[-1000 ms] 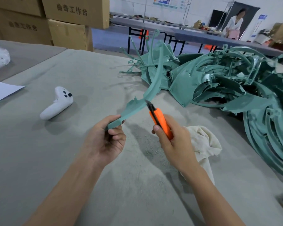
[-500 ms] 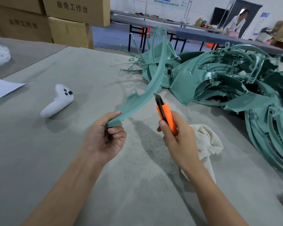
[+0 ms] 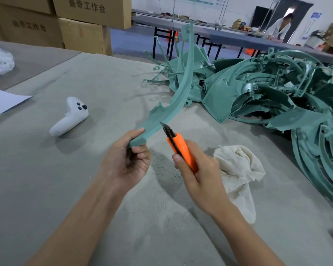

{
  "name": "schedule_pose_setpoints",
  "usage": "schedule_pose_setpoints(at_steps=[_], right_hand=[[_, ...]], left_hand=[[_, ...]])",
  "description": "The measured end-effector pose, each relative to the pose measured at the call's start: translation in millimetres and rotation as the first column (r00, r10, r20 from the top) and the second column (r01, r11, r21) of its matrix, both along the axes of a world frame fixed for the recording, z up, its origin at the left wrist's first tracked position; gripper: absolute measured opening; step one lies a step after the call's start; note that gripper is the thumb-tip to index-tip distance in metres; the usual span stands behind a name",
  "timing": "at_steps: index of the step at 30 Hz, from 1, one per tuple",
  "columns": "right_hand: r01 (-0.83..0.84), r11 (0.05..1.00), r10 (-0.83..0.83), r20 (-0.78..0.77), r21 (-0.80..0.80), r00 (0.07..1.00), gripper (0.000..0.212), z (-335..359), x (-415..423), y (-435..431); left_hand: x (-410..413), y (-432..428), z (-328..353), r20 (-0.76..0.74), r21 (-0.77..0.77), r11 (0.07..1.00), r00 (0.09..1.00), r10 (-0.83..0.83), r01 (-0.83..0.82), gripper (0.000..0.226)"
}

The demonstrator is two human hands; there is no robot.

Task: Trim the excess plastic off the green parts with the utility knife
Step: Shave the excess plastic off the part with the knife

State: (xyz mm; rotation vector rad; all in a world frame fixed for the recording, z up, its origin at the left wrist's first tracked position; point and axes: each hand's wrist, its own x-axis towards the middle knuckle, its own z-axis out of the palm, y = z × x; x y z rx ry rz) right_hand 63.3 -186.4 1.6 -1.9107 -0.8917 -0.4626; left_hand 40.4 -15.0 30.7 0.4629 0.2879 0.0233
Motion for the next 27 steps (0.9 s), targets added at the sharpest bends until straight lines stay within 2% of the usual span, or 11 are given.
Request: schedule_pose_setpoints(at_steps=[2,5,11,17,19,24,27], right_hand=[[-0.017,0.999,0.018,-0.02,0.029,1.0,0.021,2.2,2.9,-1.9],[0.046,0.996,-0.038,-0.113,0.073,0.993,0.012,6.3,11.7,-8.8],[0.185,0.979,-0.17,-0.146,0.092,0.975,0.017,11.4,25.2,-15.1],[0.043,0.997,-0.042,-0.022,0.056,0.999,0.01,5.3,3.7,0.9],[0.005,1.0,-0.006,0.009,0.03,1.0,0.021,3.1,-3.4,6.1],[-0.041,0.999,0.041,0.006,-0.005,0.999,0.026,3.6,-2.1,2.7],[-0.021,0.998,0.023,-0.036,0.054,0.999,0.016,8.7,7.1,-6.9]], left_hand=[[-0.4,0.0,0.2,0.0,0.001,1.0,1.0,-0.02,0.02,0.029],[-1.2,-0.7,-0.3,-0.007,-0.007,0.999,0.999,-0.044,0.044,0.027],[-2.2,-3.6,0.6,-0.017,0.003,0.998,0.997,-0.069,0.069,0.023],[0.0,-1.5,0.3,0.007,-0.079,0.996,0.999,-0.052,0.052,0.023],[0.4,0.1,0.0,0.02,-0.1,0.993,0.998,-0.054,0.056,0.025],[1.1,2.3,-1.1,0.018,-0.078,0.993,0.996,-0.084,0.085,0.025],[-0.4,3.4,-2.0,0.013,-0.074,0.99,0.993,-0.121,0.122,0.022]])
